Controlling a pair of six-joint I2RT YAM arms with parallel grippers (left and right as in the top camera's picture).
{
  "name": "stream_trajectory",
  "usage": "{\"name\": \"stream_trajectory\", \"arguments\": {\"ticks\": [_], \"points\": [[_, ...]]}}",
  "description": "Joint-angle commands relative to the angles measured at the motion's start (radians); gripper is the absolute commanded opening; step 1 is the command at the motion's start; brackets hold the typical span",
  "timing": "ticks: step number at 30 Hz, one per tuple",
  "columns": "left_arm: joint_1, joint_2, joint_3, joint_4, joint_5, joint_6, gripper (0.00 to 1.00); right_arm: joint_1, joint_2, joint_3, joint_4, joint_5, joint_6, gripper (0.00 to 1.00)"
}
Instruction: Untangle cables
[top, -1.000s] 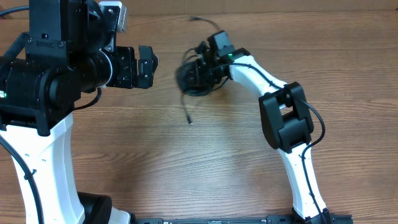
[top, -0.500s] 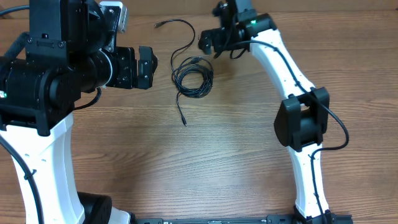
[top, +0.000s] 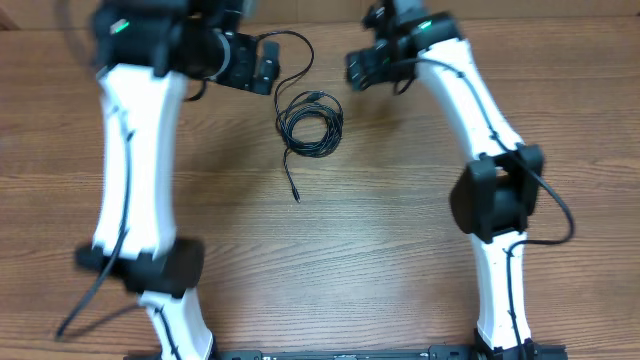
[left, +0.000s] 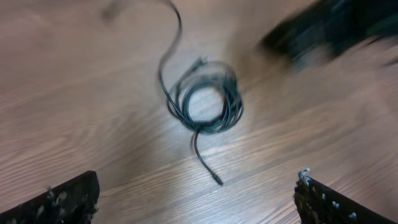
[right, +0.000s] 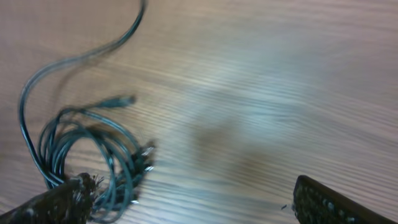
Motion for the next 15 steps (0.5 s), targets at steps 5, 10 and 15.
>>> {"name": "stream_trajectory", "arguments": {"ticks": [5,10,15], "points": [[-0.007,0.264,-0.004,0.045,0.080,0.146,1.00,-0.190,-0.225,0.116,-0.074,-0.014,-0.006,1.00],[-0.013,0.398,-0.004,0.175,0.276,0.146,1.00,-0.272,-0.246,0.115,-0.142,-0.097,-0.006,1.00],[-0.035,0.467,-0.004,0.248,0.307,0.148,1.00,-0.289,-0.246,0.114,-0.208,-0.096,-0.008,1.00]]}}
